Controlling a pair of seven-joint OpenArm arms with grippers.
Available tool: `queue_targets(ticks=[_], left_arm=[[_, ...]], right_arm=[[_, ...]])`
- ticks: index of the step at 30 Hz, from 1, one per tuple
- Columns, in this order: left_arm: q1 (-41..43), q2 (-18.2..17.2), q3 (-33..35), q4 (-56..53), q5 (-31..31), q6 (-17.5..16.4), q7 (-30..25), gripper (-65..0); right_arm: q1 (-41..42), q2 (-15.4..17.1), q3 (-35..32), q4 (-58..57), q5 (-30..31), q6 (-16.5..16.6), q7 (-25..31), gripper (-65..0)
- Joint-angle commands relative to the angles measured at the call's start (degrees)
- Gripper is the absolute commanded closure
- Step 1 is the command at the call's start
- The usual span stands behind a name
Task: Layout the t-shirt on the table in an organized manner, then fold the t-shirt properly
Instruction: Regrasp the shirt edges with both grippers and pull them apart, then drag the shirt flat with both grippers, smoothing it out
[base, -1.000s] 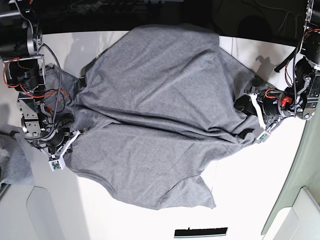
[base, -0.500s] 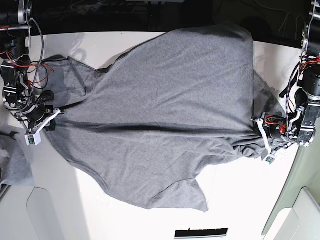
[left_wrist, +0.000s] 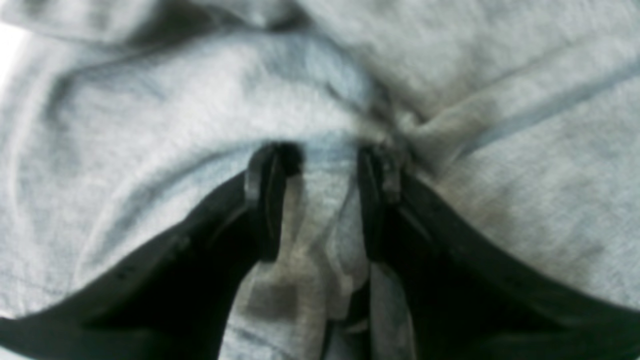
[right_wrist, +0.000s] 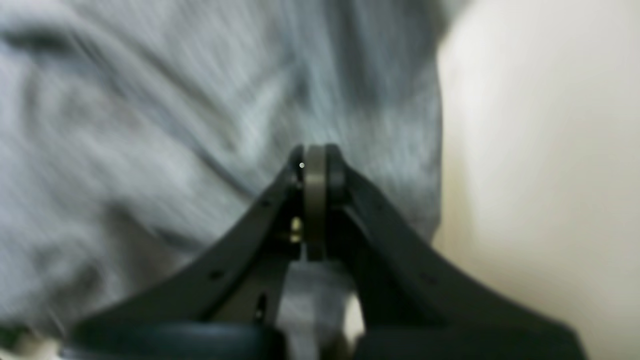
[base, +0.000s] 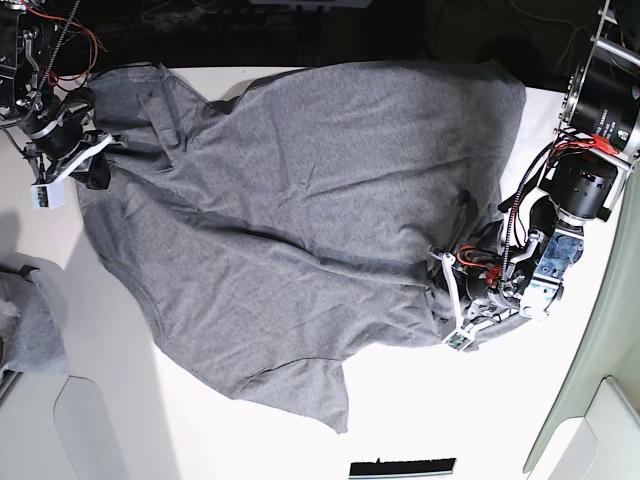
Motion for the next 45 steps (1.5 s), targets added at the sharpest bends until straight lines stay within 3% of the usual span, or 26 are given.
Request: queue_targets(ticks=[1, 5, 9, 13, 16, 18, 23, 26, 32, 35, 37, 45], left_arm=[[-1.14, -0.66, -0.04, 0.98, 0.09, 0.48, 1.11, -27.1], [-1.75, -3.85, -0.04, 5.84, -2.38, 0.9, 2.23, -27.1], [-1.73, -9.07, -0.04, 9.73, -6.12, 0.9, 2.82, -27.1], [-1.68, -12.24, -0.13, 9.64, -6.12, 0.94, 1.57, -27.1], [-1.49, -13.46, -0.13, 8.63, -6.1, 1.38, 0.22, -27.1], [-1.33, -13.44, -0.13, 6.58, -5.95, 2.8, -0.44, -27.1], [-0.17, -12.48, -0.13, 0.37, -4.09, 2.78, -4.52, -27.1], [0.04, -11.52, -0.13, -2.67, -1.01, 2.82, -8.28, -27.0], [-0.02, -10.27, -0.13, -6.36, 8.2, 3.13, -12.87, -26.9], [-0.2, -10.25, -0.13, -7.41, 12.55, 6.56, -15.47, -26.9], [-0.68, -9.97, -0.11, -7.39, 13.77, 6.67, -16.57, -26.9], [-4.66, -8.85, -0.02, -7.41, 15.54, 6.71, -14.49, -26.9]], right_arm=[[1.31, 0.92, 1.18, 2.12, 1.53, 0.04, 1.66, 0.0], [5.51, 0.61, 1.73, 3.21, 1.81, 0.07, 1.66, 0.0], [11.82, -2.21, 1.42, 1.75, -0.59, 0.11, 1.62, 0.0], [20.06, -4.59, -1.36, -7.1, -3.58, 0.46, 1.9, 0.0], [26.14, -5.25, -5.38, -17.25, -5.95, 3.74, 5.66, 0.0], [29.46, -5.64, -8.52, -23.28, -8.39, 4.7, 7.56, 0.0], [33.42, -5.66, -15.04, -31.8, -12.85, 4.44, 7.96, 0.0], [33.07, -5.01, -15.19, -32.0, -16.26, 4.09, 8.28, 0.0], [32.96, -0.92, -15.15, -32.02, -15.93, 4.09, 8.37, 0.0], [32.94, 0.48, -15.08, -32.02, -15.23, 3.93, 8.33, 0.0], [32.61, 1.11, -14.88, -32.02, -15.21, 3.74, 8.17, 0.0], [27.34, 1.75, -12.04, -32.0, -15.08, 2.62, 7.74, 0.0]])
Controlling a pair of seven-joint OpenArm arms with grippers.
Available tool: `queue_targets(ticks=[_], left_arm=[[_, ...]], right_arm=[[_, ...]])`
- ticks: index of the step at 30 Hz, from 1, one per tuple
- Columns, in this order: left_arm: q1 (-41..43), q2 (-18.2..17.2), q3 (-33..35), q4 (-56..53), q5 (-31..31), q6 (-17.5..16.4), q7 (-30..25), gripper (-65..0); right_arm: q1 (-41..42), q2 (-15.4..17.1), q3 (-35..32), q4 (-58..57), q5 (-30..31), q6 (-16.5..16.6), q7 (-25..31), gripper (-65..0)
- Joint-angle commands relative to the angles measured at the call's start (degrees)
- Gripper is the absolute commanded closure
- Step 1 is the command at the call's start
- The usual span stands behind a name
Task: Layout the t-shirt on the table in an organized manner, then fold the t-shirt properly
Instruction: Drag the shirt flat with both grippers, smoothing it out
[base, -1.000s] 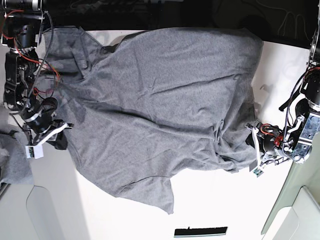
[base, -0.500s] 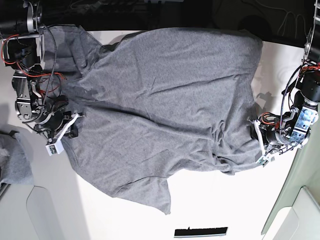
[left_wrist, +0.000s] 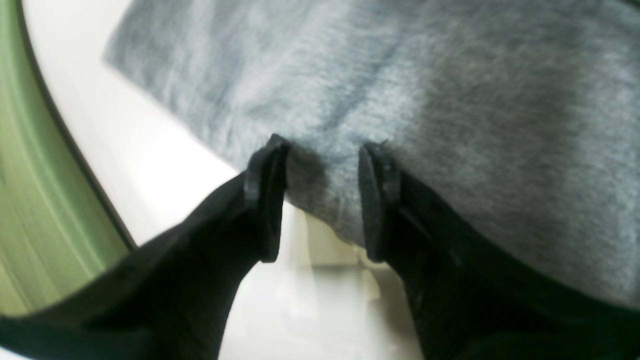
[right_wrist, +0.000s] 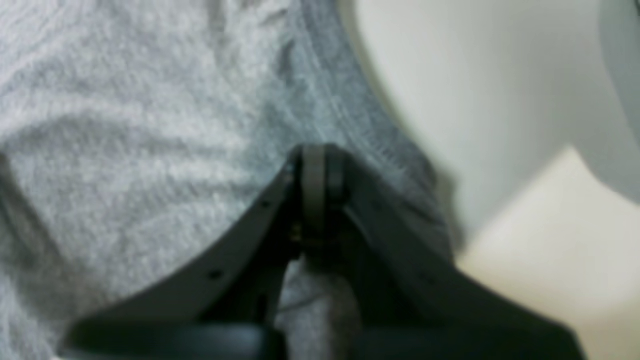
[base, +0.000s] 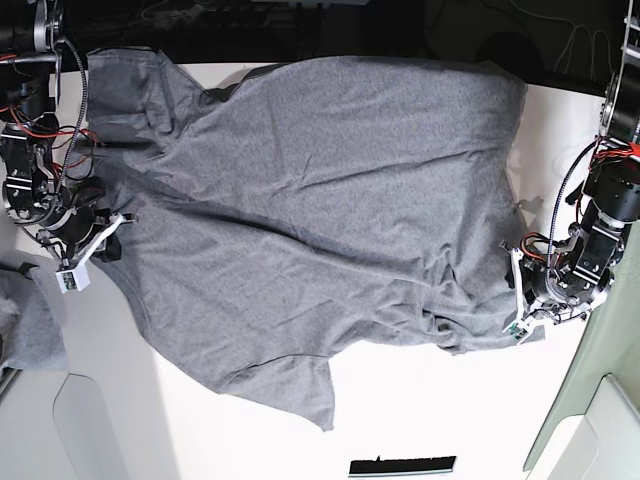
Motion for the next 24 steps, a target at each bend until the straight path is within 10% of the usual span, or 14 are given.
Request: queue_targets(ticks=[1, 18, 24], left_arm=[[-1.97, -1.44, -0.33, 0.39, 0.28, 0.46, 0.17, -26.9], [-1.84, -3.32, -0.33, 0.42, -1.38, 0.02, 3.61, -26.9], [-1.92, -5.77, -0.35, 6.03, -11.96, 2.82, 6.62, -25.6]], right_arm=[[-0.48, 0.96, 1.14, 0.39, -0.66, -0.44, -0.9, 0.0], [-9.55, 2.4, 19.82, 2.05, 12.61, 5.07, -0.72, 0.0], [-9.57, 2.36, 19.82, 8.22, 14.58, 5.11, -3.1, 0.0]])
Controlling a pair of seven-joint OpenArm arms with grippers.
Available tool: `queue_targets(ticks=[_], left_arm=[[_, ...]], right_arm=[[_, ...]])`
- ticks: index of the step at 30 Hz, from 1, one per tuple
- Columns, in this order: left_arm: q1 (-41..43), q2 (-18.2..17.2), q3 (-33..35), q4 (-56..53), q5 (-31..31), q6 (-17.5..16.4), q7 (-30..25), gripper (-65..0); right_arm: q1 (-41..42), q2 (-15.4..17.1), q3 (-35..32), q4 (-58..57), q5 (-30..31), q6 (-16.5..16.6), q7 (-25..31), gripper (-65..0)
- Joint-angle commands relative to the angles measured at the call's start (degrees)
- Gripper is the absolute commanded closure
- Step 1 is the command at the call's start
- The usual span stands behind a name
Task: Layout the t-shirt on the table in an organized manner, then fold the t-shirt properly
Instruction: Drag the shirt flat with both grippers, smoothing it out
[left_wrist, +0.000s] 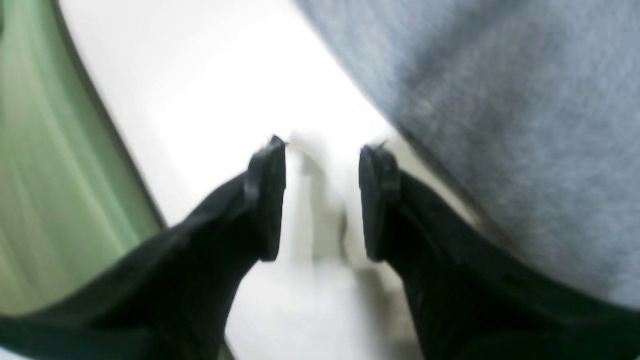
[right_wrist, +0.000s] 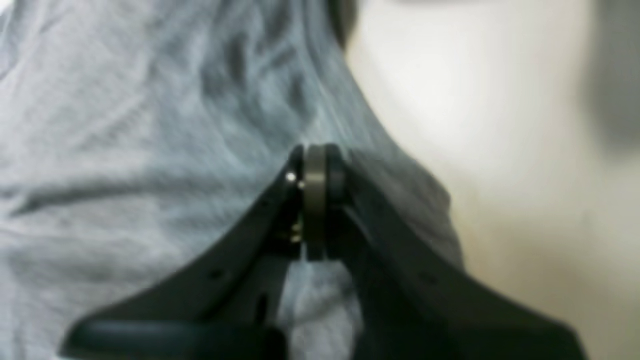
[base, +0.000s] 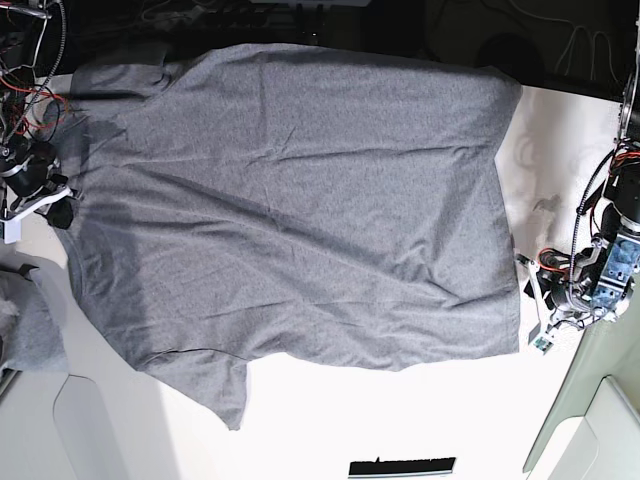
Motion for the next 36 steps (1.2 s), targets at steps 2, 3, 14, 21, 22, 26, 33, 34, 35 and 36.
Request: queue_targets(ticks=[2, 3, 14, 21, 22, 26, 33, 34, 35, 36], left_arm=[[-1.79, -2.49, -0.39, 4.13, -3.37, 0.22, 1.73, -22.1], [-1.7, -3.04, -0.39, 5.92, -4.66, 0.0, 2.67, -21.6], [11.69, -5.51, -0.9, 20.28, -13.35, -7.76, 6.29, -21.6], [20.61, -5.33, -5.51, 22.82, -11.52, -7.72, 2.1, -20.9], [21.44, -5.33, -5.81, 22.62, -10.43, -7.72, 0.94, -20.9], [22.29, -4.96, -5.79, 19.06, -3.41, -3.65, -2.99, -20.9], [16.65, -3.93, -5.79, 8.72, 5.99, -0.9, -6.34, -20.9], [15.82, -3.8, -5.79, 8.0, 6.03, -1.05, -6.4, -20.9], [15.1, -3.78, -5.79, 7.72, 5.99, -1.07, -6.38, -20.9], [14.56, -3.78, -5.79, 7.72, 5.97, -1.03, -6.43, -20.9]], right_arm=[[0.96, 1.22, 0.31, 3.76, 0.94, 0.42, -1.16, 0.0], [0.94, 1.22, 0.31, 5.09, 1.27, 0.42, -2.36, 0.0], [-2.47, 1.22, 0.31, 16.57, 10.29, 0.39, -16.39, 0.0], [-7.87, 1.2, 0.31, 18.78, 11.67, 0.39, -16.72, 0.0], [-8.5, 1.18, 0.31, 18.78, 11.67, 0.39, -16.65, 0.0], [-9.81, 1.2, 0.31, 18.4, 11.61, 0.42, -16.5, 0.0], [-9.79, 1.18, 0.31, 18.05, 11.23, 0.39, -16.0, 0.0], [-9.79, 1.18, 0.31, 18.05, 11.23, 0.39, -15.47, 0.0], [-9.77, 1.18, 0.31, 18.05, 11.21, 0.39, -14.67, 0.0], [-9.77, 1.2, 0.31, 18.05, 11.21, 0.39, -13.84, 0.0]])
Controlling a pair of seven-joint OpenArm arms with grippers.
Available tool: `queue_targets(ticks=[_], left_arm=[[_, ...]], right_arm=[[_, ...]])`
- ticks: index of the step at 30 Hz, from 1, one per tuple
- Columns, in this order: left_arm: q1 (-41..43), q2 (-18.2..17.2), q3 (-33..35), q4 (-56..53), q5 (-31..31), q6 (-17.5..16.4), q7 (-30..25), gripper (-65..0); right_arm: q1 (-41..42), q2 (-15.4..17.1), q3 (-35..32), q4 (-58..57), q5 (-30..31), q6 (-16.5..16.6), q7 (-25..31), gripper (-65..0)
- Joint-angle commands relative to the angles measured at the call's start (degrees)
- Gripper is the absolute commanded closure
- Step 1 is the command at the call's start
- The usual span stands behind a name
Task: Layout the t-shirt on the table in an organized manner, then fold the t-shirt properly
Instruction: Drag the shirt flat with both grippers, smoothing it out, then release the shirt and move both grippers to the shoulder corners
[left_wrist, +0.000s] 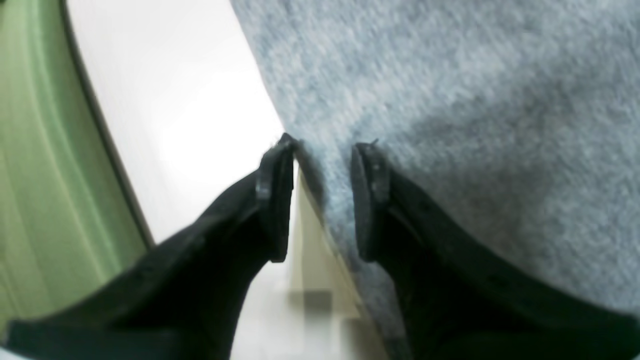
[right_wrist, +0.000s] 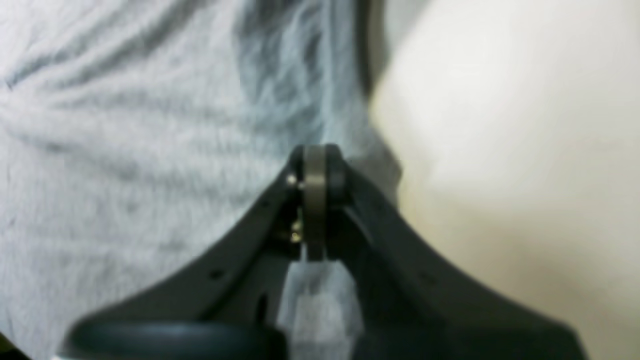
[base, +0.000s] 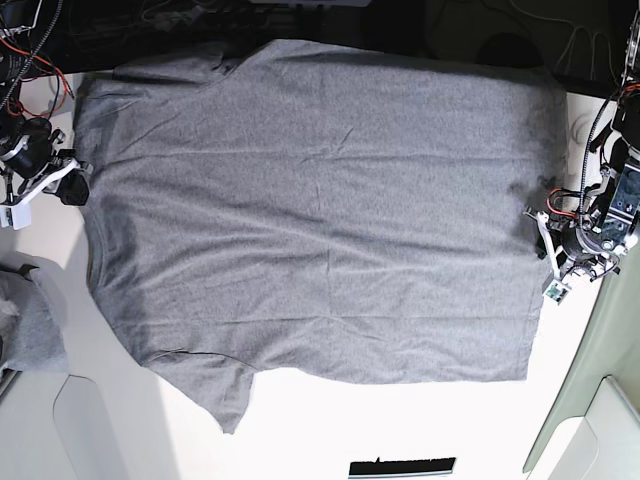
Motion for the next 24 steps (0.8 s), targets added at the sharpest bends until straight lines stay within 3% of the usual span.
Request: queue_targets(ticks=[1, 7, 12, 17, 24], left_arm=[[-1.31, -0.83, -0.15, 0.22, 0.26, -0.2, 0.76, -20.9], [-3.15, -1.75, -0.17, 4.26, -3.8, -0.22, 5.35, -20.9], [-2.01, -5.07, -0.17, 14.29, -10.88, -0.2, 10.6, -20.9], [1.64, -8.2, -0.17, 21.55, -11.8, -0.24, 10.93, -20.9], [9.53, -7.87, -0.17, 21.97, -11.96, -1.95, 9.11, -20.9]], right_arm=[[0.79, 1.14, 0.37, 0.76, 0.87, 0.37, 1.6, 0.0], [0.74, 1.18, 0.39, 1.01, 1.57, 0.37, 1.05, 0.0], [0.61, 1.14, 0.39, 4.2, 7.06, 0.39, -2.47, 0.0], [0.59, 1.11, 0.37, 8.33, 9.81, 0.42, -9.25, 0.0], [-1.51, 1.01, 0.31, 8.41, 9.9, 0.48, -11.74, 0.0]])
